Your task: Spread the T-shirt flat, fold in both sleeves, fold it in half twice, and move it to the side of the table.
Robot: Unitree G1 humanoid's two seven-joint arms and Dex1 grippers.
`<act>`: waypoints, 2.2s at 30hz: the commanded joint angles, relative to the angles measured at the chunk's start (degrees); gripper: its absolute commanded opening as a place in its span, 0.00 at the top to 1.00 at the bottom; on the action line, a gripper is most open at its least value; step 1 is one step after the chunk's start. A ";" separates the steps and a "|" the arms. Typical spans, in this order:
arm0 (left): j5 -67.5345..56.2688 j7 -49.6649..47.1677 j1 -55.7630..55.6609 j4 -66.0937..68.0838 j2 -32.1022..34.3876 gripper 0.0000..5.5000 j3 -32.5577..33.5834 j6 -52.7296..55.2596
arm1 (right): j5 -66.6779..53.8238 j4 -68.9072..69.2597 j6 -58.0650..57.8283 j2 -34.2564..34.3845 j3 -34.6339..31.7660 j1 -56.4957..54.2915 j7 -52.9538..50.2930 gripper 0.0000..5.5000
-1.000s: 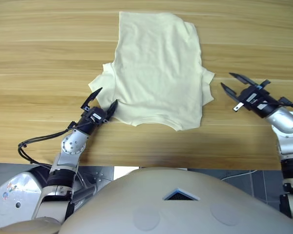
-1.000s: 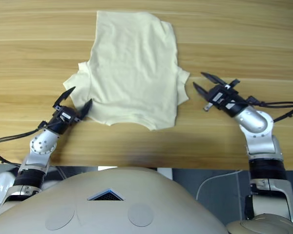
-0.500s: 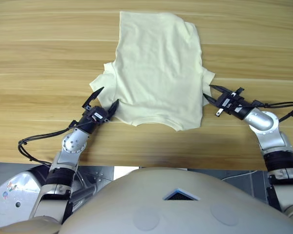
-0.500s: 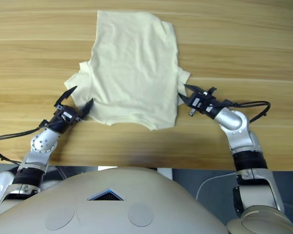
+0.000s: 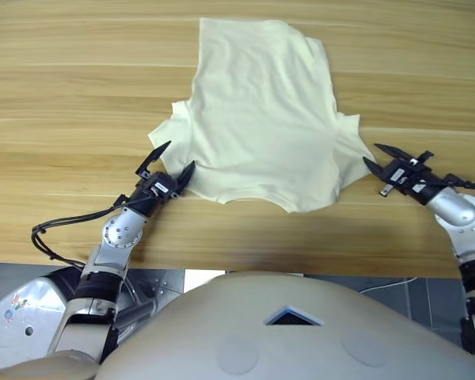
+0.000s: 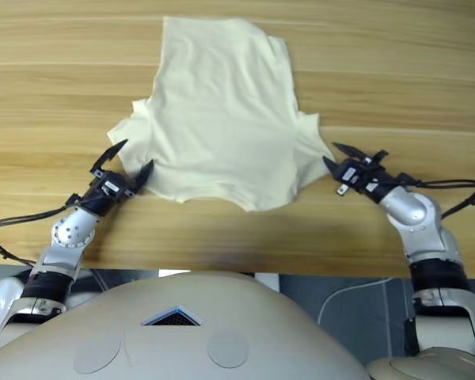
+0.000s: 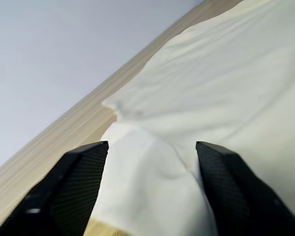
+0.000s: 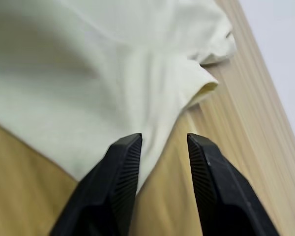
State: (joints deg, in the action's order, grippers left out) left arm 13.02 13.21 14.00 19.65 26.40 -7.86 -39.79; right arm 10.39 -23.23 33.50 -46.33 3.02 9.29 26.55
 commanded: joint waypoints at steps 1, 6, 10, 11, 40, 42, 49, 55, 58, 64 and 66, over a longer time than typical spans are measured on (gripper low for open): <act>3.23 1.49 5.84 2.64 -0.11 0.40 -3.11 5.63 | 1.10 -0.74 -1.95 -1.29 -0.45 1.64 0.69 0.69; 2.51 2.12 8.81 -2.04 -0.70 0.40 -4.38 6.19 | 1.39 -2.01 -1.69 -0.23 -0.94 0.23 -1.15 0.69; 2.04 2.53 10.25 -3.95 -0.94 0.40 -5.78 7.01 | 1.68 -2.51 -1.43 -0.64 -1.25 0.48 -1.98 0.69; 1.89 2.56 10.76 -4.62 -1.18 0.40 -6.25 7.15 | 3.04 -3.12 -1.61 -1.32 -1.28 -0.52 -2.93 0.69; -5.92 -4.97 8.28 -28.98 3.03 0.40 16.46 8.28 | -8.86 15.60 -2.55 12.07 -5.70 -3.30 -6.55 0.69; 8.90 -14.74 7.29 -22.27 6.58 0.40 22.37 17.03 | -7.66 14.22 -1.64 12.30 -5.99 -2.85 -6.88 0.69; 29.10 -8.12 15.35 -20.09 14.47 0.40 9.26 17.46 | -6.81 12.11 -0.25 11.39 -7.44 -2.14 -6.55 0.69; 26.88 -0.38 11.44 -20.69 18.21 0.40 2.25 13.45 | -5.77 11.82 0.07 11.91 -7.57 -2.07 -6.93 0.69; 27.74 -1.15 5.32 -16.62 18.13 0.40 1.00 14.08 | -5.50 12.03 0.16 12.29 -7.56 -1.54 -7.21 0.69; 29.93 -3.77 -5.15 -7.07 17.10 0.40 -4.04 12.45 | -5.25 11.63 0.43 12.35 -8.25 -0.11 -8.31 0.69; 30.78 -4.46 -7.28 -5.05 17.25 0.40 -5.44 12.24 | -4.97 11.23 0.51 12.55 -7.95 -0.27 -8.46 0.69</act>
State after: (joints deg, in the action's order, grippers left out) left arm 40.92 7.63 7.02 10.80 43.91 -10.22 -27.74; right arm 4.59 -11.42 33.82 -34.19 -4.62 9.05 18.57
